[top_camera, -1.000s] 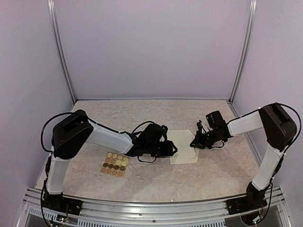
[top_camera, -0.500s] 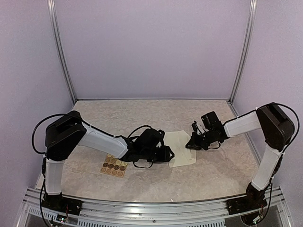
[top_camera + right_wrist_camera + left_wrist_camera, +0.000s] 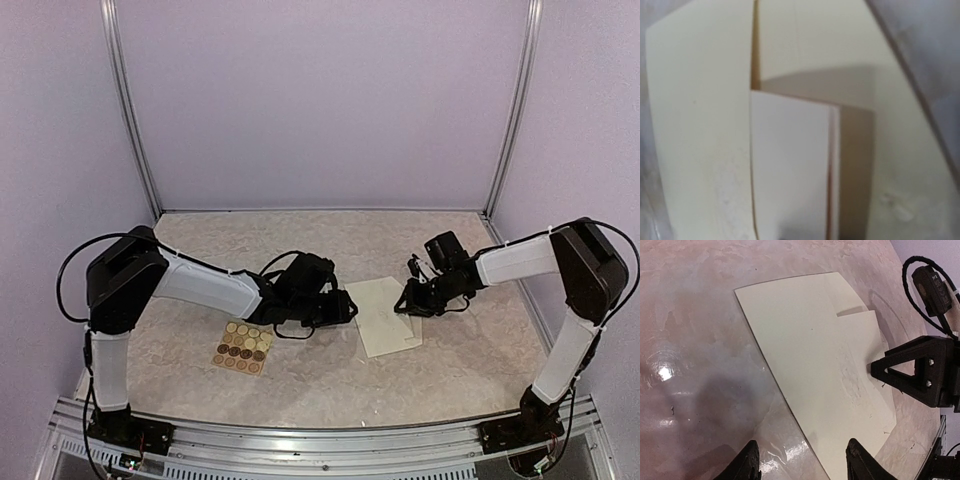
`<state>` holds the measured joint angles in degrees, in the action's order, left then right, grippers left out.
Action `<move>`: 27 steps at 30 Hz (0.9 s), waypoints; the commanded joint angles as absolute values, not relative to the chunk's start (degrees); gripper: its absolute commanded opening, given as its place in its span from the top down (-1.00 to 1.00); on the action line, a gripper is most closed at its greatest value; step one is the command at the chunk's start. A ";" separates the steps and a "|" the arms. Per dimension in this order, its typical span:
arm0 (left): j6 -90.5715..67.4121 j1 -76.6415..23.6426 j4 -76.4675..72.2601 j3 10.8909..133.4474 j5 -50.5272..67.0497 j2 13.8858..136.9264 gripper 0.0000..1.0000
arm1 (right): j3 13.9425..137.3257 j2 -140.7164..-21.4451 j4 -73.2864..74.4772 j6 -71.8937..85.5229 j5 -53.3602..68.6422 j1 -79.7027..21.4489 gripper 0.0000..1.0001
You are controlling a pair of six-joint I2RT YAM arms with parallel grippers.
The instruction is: Place the letter into the envelope and seal it
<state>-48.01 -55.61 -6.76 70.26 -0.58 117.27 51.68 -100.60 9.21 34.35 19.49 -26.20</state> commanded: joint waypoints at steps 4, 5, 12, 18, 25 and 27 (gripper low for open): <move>-47.53 -55.58 -7.23 73.08 0.35 121.77 -0.10 | 52.91 -102.04 12.25 33.25 17.37 -26.71 0.43; -47.55 -55.54 -7.52 73.23 1.15 122.16 -0.09 | 52.91 -102.32 12.22 33.18 17.42 -26.72 0.43; -47.31 -55.55 -8.66 74.35 2.51 125.24 0.03 | 53.12 -103.63 11.83 32.61 17.89 -27.32 0.82; -47.54 -55.54 -9.11 74.46 3.33 126.70 0.14 | 54.49 -105.21 11.42 32.52 19.01 -28.39 0.88; -47.56 -55.54 -9.58 74.28 3.53 126.62 0.16 | 56.96 -107.42 10.46 32.78 20.95 -30.47 0.93; -47.47 -55.55 -9.49 74.27 3.33 126.36 0.16 | 57.68 -107.92 10.46 32.87 21.16 -31.05 0.94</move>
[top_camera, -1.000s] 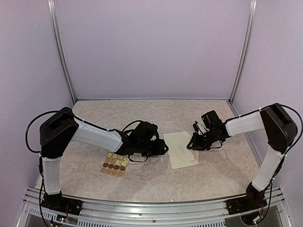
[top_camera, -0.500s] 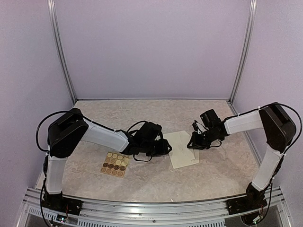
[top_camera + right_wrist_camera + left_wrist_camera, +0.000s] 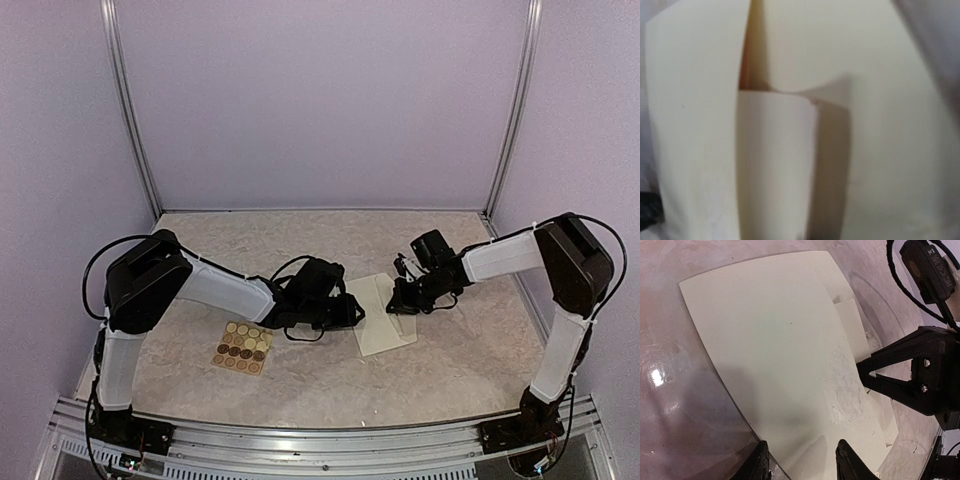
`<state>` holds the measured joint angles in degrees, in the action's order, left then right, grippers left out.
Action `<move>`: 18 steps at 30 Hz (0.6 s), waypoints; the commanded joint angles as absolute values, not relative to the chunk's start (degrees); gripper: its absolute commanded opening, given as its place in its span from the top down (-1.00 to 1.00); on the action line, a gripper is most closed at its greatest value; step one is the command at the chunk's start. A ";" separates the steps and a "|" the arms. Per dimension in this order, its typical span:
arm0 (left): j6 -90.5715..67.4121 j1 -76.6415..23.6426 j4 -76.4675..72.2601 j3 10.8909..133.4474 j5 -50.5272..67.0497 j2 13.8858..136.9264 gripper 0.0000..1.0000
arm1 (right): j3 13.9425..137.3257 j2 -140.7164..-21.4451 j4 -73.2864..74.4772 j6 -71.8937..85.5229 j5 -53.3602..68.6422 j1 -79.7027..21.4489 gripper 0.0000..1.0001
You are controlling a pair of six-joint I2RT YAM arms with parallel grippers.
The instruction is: Place the letter into the envelope and seal it
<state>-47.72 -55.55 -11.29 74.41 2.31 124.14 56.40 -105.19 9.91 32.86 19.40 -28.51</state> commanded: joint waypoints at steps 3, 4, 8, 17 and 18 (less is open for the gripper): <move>-47.24 -55.48 -9.23 74.19 2.82 125.98 0.16 | 58.23 -107.98 10.49 32.96 21.39 -31.48 0.94; -47.16 -55.49 -9.11 74.17 2.73 125.79 0.16 | 58.31 -107.89 10.73 32.87 21.27 -31.54 0.93; -46.81 -55.55 -8.00 73.87 0.90 124.89 0.16 | 58.16 -106.06 12.54 32.61 19.36 -31.53 0.92; -46.65 -55.92 -8.67 71.36 -3.72 119.85 0.17 | 56.17 -99.81 14.95 33.92 15.16 -31.55 1.00; -46.40 -56.06 -9.03 71.29 -4.00 118.85 0.17 | 56.22 -99.69 15.14 33.86 15.34 -31.51 1.00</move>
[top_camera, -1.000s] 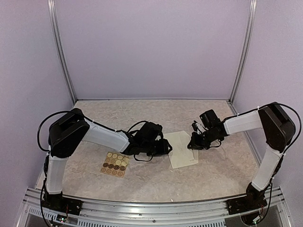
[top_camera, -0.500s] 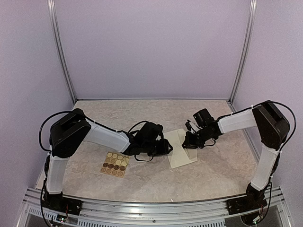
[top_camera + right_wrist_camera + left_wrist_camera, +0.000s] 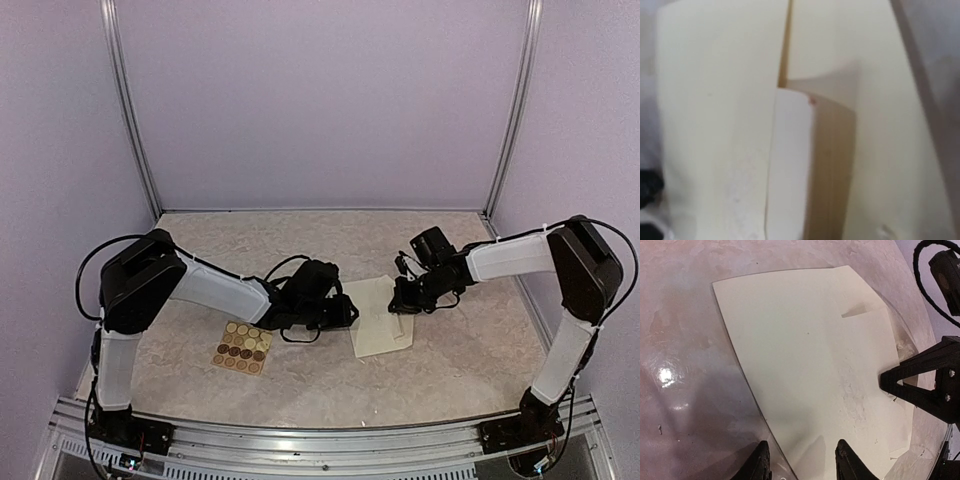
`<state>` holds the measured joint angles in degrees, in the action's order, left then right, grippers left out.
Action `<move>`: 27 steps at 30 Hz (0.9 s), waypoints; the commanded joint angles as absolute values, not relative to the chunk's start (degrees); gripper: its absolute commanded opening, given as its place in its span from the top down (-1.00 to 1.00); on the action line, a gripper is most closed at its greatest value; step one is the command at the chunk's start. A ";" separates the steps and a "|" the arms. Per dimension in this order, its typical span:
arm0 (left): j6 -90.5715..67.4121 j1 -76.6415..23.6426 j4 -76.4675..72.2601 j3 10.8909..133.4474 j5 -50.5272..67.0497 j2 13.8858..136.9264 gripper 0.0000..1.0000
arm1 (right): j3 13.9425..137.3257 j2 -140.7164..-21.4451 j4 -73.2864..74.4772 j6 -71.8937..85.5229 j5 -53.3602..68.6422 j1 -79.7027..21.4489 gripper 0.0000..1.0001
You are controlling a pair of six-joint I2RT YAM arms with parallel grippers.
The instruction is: Place the letter into the envelope and seal it
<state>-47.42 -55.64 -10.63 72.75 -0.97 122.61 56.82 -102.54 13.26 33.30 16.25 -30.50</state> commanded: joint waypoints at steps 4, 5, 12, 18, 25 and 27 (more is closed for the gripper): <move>-45.88 -56.21 -10.80 71.49 -4.10 117.65 0.23 | 56.31 -99.97 15.76 33.84 15.29 -31.55 1.00; -45.81 -56.22 -11.01 71.61 -3.94 117.88 0.25 | 56.33 -100.09 15.86 33.91 15.18 -31.51 1.00; -44.51 -56.82 -11.52 74.45 -1.32 122.72 0.28 | 56.16 -100.85 16.08 34.34 15.09 -31.55 1.00; -45.95 -56.99 -9.71 74.97 -1.58 125.73 0.29 | 55.98 -101.57 15.72 34.45 15.57 -31.53 1.00; -46.32 -57.13 -9.50 74.84 -1.11 127.08 0.29 | 56.55 -103.48 14.66 34.08 17.64 -31.55 1.00; -46.30 -57.13 -9.50 74.80 -0.92 127.25 0.30 | 56.68 -104.22 14.11 34.06 18.95 -31.49 1.00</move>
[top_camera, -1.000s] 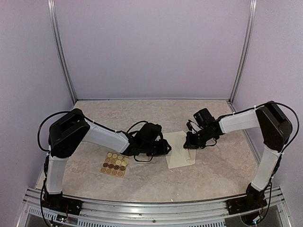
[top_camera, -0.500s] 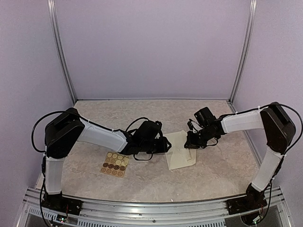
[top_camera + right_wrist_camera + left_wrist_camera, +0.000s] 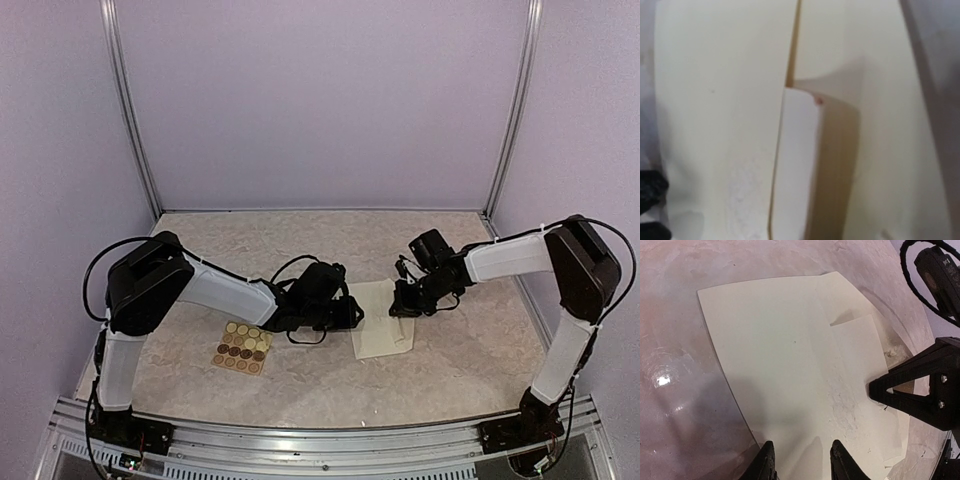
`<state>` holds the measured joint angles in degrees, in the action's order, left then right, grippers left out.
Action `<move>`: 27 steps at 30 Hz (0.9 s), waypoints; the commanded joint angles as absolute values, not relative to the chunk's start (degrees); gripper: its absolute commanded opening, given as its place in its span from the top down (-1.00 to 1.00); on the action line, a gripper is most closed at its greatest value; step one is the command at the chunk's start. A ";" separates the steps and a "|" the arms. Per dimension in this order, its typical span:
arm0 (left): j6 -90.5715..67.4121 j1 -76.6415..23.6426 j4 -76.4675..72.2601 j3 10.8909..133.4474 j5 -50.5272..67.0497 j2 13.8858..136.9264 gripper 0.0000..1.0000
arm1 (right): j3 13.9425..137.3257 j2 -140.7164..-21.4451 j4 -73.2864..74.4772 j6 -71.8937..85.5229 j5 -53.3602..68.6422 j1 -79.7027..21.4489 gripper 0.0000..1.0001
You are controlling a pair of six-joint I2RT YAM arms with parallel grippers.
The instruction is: Place the letter into the envelope and seal it
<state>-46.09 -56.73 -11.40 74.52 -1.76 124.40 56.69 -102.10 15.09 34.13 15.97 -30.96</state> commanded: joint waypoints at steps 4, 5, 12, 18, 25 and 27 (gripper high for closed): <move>-46.40 -57.13 -9.57 74.79 -0.80 127.19 0.30 | 56.82 -105.41 12.15 34.14 21.19 -31.52 1.00; -46.36 -57.06 -9.64 74.79 -0.72 127.18 0.30 | 56.89 -105.70 11.65 34.15 21.63 -31.56 1.00; -46.25 -57.35 -9.60 74.62 -1.28 126.68 0.30 | 57.28 -105.82 10.39 33.78 22.66 -31.90 1.00; -46.14 -57.27 -9.02 74.44 -2.27 126.12 0.30 | 55.83 -103.00 11.26 34.58 19.37 -31.95 1.00; -46.73 -57.26 -8.37 74.09 -2.99 126.46 0.30 | 53.38 -96.39 14.29 37.61 10.01 -31.99 1.00; -46.83 -57.30 -8.35 74.01 -3.07 126.54 0.30 | 53.42 -95.76 15.83 37.85 8.67 -31.98 1.00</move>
<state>-46.28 -56.84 -11.79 74.52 -2.42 124.53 54.28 -98.87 12.78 36.14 13.85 -31.31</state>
